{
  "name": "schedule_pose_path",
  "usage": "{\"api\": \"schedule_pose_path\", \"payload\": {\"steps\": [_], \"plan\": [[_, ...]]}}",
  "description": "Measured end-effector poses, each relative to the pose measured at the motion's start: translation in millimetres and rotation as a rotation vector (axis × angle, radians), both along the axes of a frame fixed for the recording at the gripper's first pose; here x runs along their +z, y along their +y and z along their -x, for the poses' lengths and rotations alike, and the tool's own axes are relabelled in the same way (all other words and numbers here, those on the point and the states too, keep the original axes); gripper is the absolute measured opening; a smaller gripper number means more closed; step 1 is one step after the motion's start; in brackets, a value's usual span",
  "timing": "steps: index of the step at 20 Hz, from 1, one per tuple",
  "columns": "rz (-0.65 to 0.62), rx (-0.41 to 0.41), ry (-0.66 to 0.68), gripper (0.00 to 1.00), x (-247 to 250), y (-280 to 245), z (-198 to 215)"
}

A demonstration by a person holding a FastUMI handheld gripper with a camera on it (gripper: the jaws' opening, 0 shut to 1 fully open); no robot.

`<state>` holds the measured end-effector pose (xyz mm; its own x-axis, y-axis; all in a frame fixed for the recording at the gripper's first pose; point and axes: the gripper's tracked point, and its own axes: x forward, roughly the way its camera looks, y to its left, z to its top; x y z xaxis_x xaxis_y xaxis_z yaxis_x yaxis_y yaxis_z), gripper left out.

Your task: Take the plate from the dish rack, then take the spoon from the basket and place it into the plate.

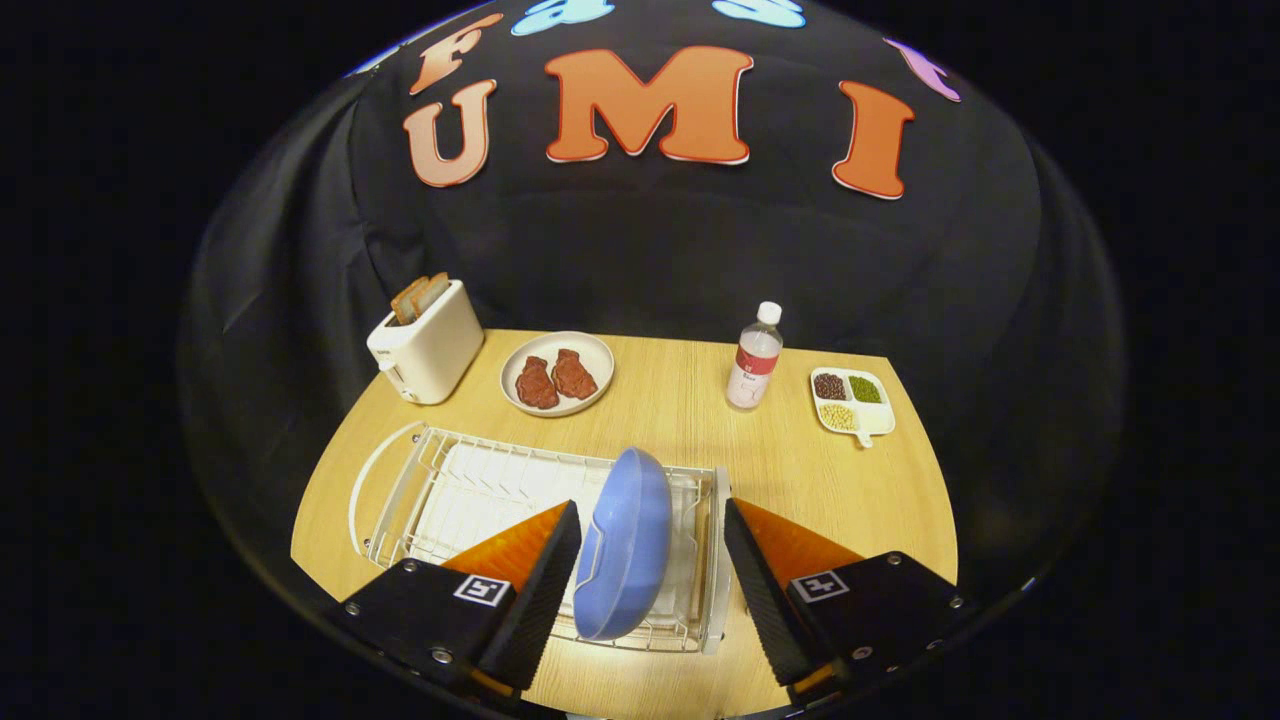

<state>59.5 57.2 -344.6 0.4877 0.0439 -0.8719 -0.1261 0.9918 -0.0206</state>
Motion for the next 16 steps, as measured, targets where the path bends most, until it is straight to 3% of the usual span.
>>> {"api": "schedule_pose_path", "payload": {"steps": [7,16], "plan": [[0.01,-0.025,0.249,0.65,-55.9,2.5,-1.3],[0.126,-0.01,0.434,0.41,-100.6,10.6,16.0]]}}
